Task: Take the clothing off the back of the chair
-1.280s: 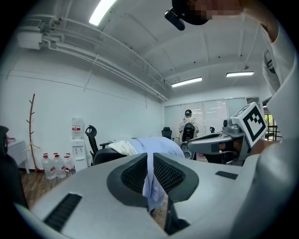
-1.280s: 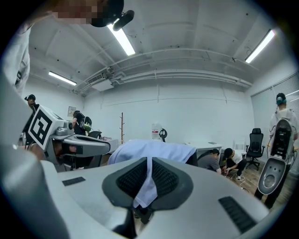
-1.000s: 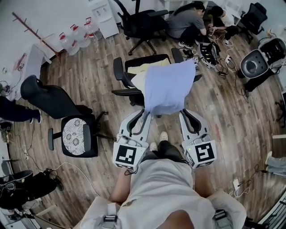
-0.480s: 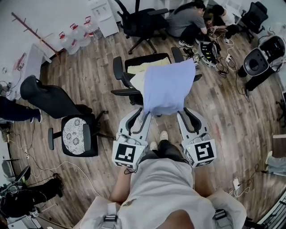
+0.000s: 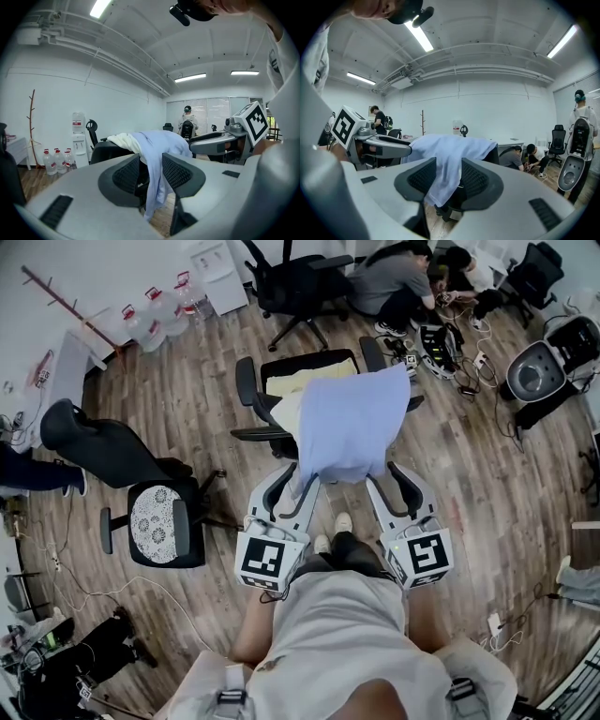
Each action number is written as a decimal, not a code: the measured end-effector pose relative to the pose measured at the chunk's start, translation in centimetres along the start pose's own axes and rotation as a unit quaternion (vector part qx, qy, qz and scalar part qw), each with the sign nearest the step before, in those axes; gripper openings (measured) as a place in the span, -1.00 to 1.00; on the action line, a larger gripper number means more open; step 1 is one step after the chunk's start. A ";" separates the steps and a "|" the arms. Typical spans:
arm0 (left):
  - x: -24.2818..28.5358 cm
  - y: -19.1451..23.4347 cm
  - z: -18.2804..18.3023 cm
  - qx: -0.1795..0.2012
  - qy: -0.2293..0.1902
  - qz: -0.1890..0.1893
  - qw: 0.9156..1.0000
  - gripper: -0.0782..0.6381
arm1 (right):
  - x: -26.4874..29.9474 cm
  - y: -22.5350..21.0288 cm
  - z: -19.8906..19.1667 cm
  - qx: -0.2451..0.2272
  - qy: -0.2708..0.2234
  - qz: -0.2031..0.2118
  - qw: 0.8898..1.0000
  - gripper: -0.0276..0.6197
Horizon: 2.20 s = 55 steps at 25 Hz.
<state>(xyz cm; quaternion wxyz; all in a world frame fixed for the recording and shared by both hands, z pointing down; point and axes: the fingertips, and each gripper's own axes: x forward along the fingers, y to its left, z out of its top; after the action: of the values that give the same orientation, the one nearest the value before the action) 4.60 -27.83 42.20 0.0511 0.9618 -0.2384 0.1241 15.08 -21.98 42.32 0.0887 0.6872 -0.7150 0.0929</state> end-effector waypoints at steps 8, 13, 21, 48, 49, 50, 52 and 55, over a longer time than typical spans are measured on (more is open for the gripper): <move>0.6 0.4 -0.3 -0.002 0.008 0.001 1.000 -0.30 | 1.0 0.0 -0.7 0.006 0.012 0.012 1.000 -0.22; 1.2 0.3 -0.5 -0.003 0.013 0.001 1.000 -0.23 | 1.5 -0.3 -1.2 0.013 0.019 0.023 0.999 -0.18; 2.0 0.7 -0.9 -0.011 0.019 0.001 1.000 -0.20 | 2.6 -0.3 -1.7 0.020 0.027 0.035 0.999 -0.15; 2.6 -0.1 -0.5 -0.014 0.010 -0.036 0.999 -0.61 | 3.0 -0.2 -0.6 0.014 0.017 0.022 1.000 -0.71; 2.5 -0.2 -0.5 -0.013 0.009 -0.037 0.999 -0.61 | 2.9 -0.1 -0.6 0.013 0.017 0.021 1.000 -0.72; 2.4 -0.3 -0.4 -0.012 0.008 -0.038 0.999 -0.62 | 2.8 -0.1 -0.5 0.011 0.017 0.020 1.000 -0.72; 2.2 -0.5 -0.3 -0.011 0.005 -0.040 0.999 -0.62 | 2.4 -0.1 -0.5 0.010 0.015 0.017 1.000 -0.72; 2.2 -0.7 -0.1 -0.010 0.003 -0.042 0.999 -0.62 | 2.2 -0.1 -0.5 0.009 0.014 0.013 1.000 -0.73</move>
<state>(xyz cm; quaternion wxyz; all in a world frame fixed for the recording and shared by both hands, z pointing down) 6.76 -28.15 42.88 0.0664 0.9701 -0.1984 0.1227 15.09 -23.98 43.39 0.0912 0.6775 -0.7216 0.1096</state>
